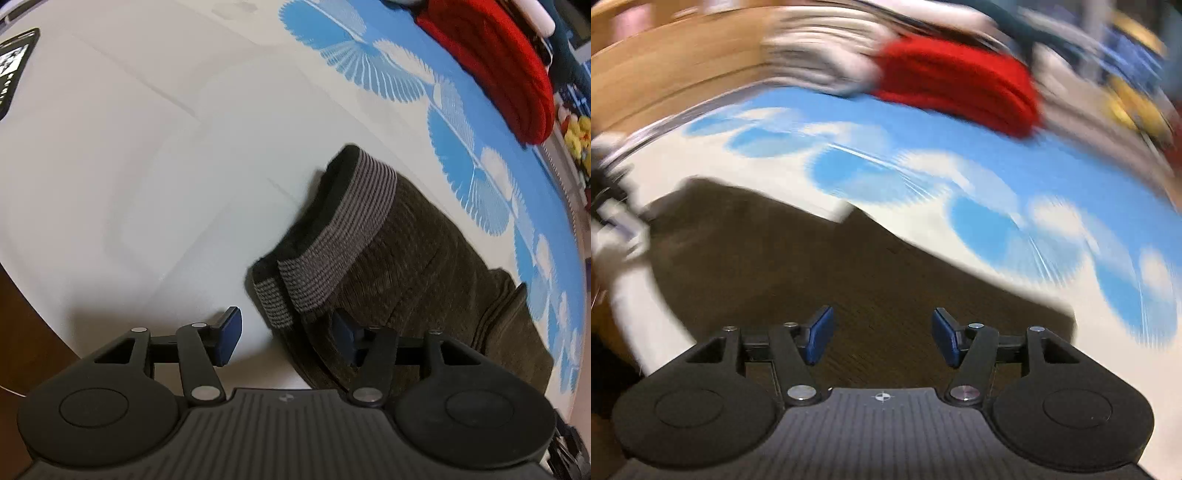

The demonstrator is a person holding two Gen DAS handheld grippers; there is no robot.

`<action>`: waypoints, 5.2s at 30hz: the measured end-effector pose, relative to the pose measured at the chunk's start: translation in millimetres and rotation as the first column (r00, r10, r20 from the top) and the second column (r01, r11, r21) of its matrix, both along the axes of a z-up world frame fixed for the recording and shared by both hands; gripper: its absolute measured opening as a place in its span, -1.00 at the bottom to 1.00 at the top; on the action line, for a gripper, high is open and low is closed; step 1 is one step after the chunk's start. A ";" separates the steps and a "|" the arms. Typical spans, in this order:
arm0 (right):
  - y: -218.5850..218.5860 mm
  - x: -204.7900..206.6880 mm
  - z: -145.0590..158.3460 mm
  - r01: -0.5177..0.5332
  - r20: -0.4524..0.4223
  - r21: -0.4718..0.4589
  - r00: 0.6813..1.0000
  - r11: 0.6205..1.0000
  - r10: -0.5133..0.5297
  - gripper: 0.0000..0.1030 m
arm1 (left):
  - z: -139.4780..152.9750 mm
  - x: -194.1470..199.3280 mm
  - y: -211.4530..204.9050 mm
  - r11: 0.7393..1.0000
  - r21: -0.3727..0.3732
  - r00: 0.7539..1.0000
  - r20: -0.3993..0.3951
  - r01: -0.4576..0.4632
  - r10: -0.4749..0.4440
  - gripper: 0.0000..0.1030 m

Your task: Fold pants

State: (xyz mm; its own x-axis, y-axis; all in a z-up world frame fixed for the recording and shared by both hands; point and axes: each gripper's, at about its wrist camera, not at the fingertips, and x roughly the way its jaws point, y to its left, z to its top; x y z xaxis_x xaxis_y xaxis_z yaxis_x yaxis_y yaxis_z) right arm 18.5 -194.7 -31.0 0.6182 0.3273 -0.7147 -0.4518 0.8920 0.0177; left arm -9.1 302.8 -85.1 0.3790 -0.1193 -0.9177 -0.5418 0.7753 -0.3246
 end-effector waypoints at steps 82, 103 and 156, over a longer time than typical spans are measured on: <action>-151.1 -12.4 -8.0 0.540 -0.288 0.221 0.832 0.812 -0.474 -0.52 | 68.4 58.7 -301.7 0.715 0.329 0.678 0.240 0.616 -0.695 -0.17; -154.3 -6.8 -40.3 0.262 -0.261 0.116 0.939 0.958 -0.225 -0.52 | 54.5 82.0 -334.1 0.524 0.376 0.566 -0.003 0.764 -0.824 -0.34; -110.7 58.8 -47.0 0.444 -0.203 0.381 0.896 0.811 -0.395 -0.02 | 37.5 182.4 -292.2 0.769 0.253 0.693 0.335 0.587 -0.639 -0.17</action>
